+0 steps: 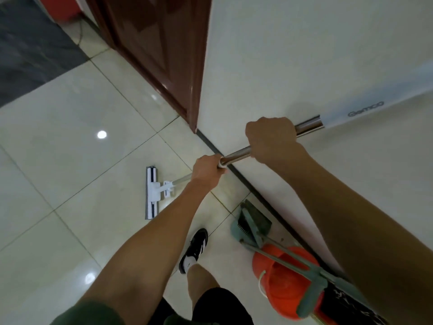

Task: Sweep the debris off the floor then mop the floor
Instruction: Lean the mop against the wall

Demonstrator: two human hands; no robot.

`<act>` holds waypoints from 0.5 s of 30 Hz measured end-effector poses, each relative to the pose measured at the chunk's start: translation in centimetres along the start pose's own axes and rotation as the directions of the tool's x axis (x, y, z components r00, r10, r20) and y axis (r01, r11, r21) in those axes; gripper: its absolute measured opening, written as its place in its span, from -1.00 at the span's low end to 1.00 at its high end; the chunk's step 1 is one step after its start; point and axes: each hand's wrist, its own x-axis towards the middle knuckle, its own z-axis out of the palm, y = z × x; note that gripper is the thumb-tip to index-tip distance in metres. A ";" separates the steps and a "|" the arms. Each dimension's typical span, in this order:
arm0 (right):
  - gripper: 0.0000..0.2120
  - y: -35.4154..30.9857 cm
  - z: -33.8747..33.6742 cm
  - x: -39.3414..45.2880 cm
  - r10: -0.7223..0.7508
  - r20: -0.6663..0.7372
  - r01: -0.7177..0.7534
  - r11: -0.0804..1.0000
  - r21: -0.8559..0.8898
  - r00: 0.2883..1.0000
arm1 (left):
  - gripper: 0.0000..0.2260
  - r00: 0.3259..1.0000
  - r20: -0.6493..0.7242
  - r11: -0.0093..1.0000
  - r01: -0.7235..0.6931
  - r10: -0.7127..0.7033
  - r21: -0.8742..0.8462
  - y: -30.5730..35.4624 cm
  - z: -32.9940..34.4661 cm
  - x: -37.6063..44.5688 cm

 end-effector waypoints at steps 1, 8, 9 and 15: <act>-0.89 0.4 -0.5 -0.1 -0.001 -0.005 0.001 1.000 -0.003 1.000 | -0.72 1.000 -0.004 1.000 0.004 -0.004 -0.005 0.5 -0.1 0.4; -0.86 3.1 -3.1 0.0 -0.024 -0.154 0.013 0.997 -0.073 0.988 | -0.65 0.997 -0.066 0.999 -0.030 0.031 0.021 4.7 -2.1 2.8; -0.89 3.3 -3.2 0.1 -0.040 -0.191 0.028 0.998 -0.064 0.981 | -0.65 0.996 -0.084 0.999 -0.036 0.037 0.014 5.6 -2.7 3.3; -0.76 3.9 -1.9 -0.6 0.106 -0.531 0.134 0.910 0.393 0.841 | -0.70 0.997 -0.070 0.999 -0.028 0.027 -0.017 7.3 -5.2 5.8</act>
